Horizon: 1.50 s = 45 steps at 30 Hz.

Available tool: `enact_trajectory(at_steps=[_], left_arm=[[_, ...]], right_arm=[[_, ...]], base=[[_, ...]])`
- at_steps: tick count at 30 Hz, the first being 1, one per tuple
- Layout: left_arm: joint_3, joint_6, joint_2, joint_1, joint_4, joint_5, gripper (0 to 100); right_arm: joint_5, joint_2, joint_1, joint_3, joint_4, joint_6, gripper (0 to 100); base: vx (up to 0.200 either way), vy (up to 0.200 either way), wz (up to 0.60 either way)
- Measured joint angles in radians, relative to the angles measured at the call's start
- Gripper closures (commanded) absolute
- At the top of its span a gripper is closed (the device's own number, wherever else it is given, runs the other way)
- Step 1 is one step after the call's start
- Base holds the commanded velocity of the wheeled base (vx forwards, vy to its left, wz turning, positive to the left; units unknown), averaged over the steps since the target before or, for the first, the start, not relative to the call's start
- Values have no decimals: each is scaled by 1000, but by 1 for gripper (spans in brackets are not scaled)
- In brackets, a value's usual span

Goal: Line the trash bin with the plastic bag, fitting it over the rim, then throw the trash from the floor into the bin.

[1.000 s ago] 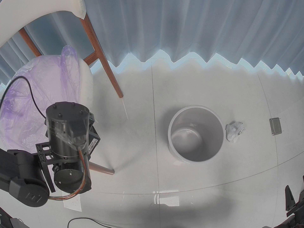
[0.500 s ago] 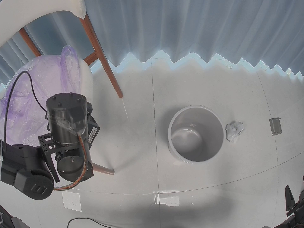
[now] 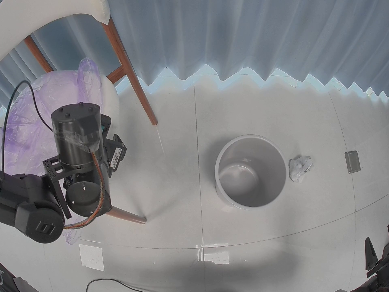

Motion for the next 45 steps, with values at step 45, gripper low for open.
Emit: enact_trajectory(at_steps=[45], left_arm=[[87,-214,-64,109,11,-240,0]], right_arm=[[0,0,0,0,0,0,0]], base=[[0,0,0]])
